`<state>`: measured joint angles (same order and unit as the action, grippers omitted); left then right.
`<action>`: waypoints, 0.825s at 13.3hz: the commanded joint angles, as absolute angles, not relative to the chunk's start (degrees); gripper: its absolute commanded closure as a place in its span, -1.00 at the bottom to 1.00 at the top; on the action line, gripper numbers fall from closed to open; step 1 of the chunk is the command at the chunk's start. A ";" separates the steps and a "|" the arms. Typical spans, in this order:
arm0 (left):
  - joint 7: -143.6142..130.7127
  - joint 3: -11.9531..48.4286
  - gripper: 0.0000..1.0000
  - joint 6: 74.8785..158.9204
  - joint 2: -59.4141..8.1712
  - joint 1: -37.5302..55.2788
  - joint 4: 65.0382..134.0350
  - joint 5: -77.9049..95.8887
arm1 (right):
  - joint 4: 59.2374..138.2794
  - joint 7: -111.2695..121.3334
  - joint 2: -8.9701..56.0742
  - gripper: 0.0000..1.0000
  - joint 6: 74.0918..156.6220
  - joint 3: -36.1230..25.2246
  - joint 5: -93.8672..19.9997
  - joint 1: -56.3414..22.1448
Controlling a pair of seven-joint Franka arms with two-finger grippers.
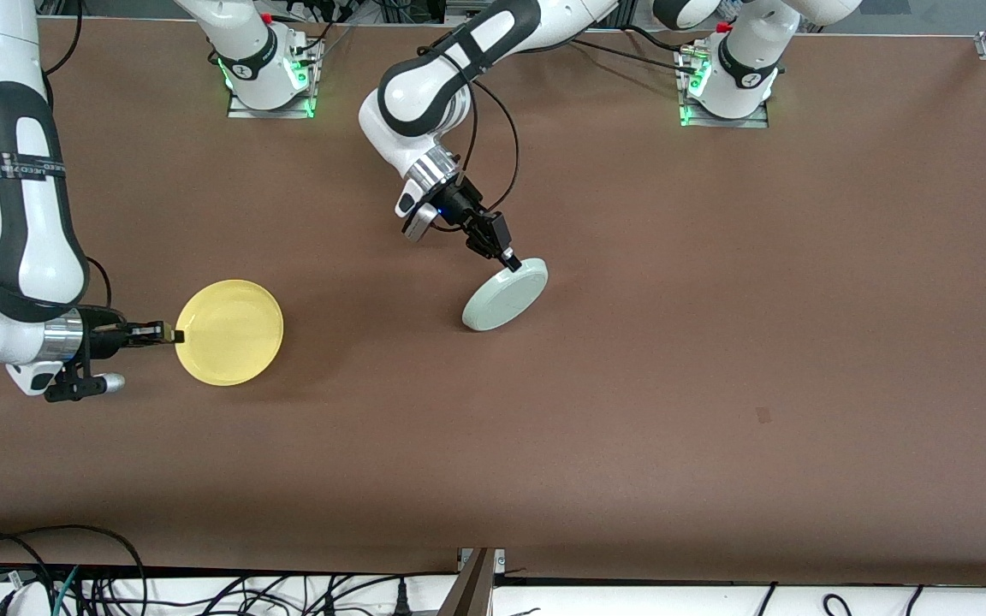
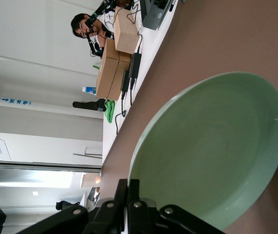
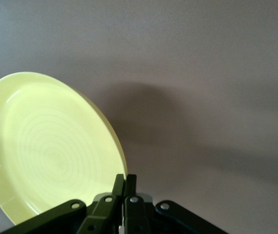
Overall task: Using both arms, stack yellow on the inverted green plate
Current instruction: 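Set the green plate upside down and open the left gripper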
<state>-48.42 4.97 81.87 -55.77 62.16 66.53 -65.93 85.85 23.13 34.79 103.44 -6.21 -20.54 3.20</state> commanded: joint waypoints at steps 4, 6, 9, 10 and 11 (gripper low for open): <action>-53.69 4.66 0.08 82.27 -61.52 68.55 64.68 -66.71 | 81.65 24.26 33.75 1.00 95.46 -5.80 -21.18 4.13; -55.01 4.92 -0.51 82.44 -62.14 68.73 64.60 -66.45 | 81.30 24.26 33.75 1.00 95.19 -5.89 -21.18 4.13; -54.93 5.36 -1.00 85.15 -61.44 68.20 63.72 -64.61 | 81.21 25.48 33.66 1.00 95.10 -5.80 -21.18 3.96; -54.93 5.27 -1.00 86.99 -61.00 68.12 63.29 -62.42 | 81.21 25.40 33.66 1.00 95.10 -5.71 -21.27 3.78; -55.02 5.27 -1.00 88.23 -60.82 68.03 63.02 -59.79 | 81.21 25.49 33.66 1.00 95.01 -5.71 -21.27 3.78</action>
